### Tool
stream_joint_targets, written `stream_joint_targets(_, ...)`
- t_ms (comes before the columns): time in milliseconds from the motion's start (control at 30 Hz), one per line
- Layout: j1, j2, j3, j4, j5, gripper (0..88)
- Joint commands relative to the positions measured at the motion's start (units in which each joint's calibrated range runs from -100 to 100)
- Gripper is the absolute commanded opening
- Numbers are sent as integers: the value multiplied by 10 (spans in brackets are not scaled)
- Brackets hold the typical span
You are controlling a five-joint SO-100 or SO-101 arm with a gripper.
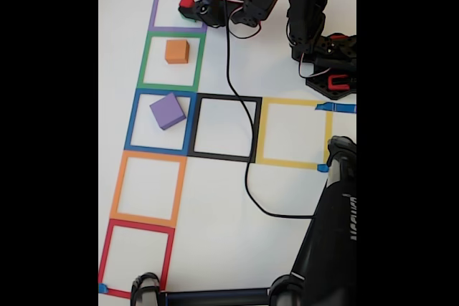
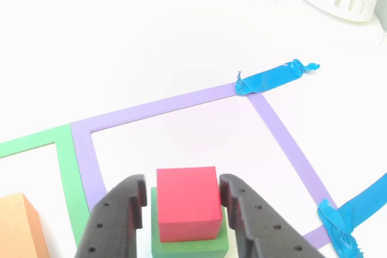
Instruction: Tower of hanoi
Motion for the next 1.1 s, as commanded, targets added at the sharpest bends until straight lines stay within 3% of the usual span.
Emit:
stream_joint_targets(0, -2, -3, -10, -14, 4, 139)
stream_joint_targets(233, 1, -35, -7, 4, 4, 175)
stream_joint_targets(433, -8, -117, 6, 70, 4, 232)
stream_joint_targets(633, -16, -234, 11, 170, 4, 234)
stream_joint_targets(733, -15, -336, -4, 306, 4, 196)
stream_joint_targets(967, -25, -550, -152, 748, 4, 7)
stream_joint_targets(1067, -32, -613, -221, 909, 4, 2)
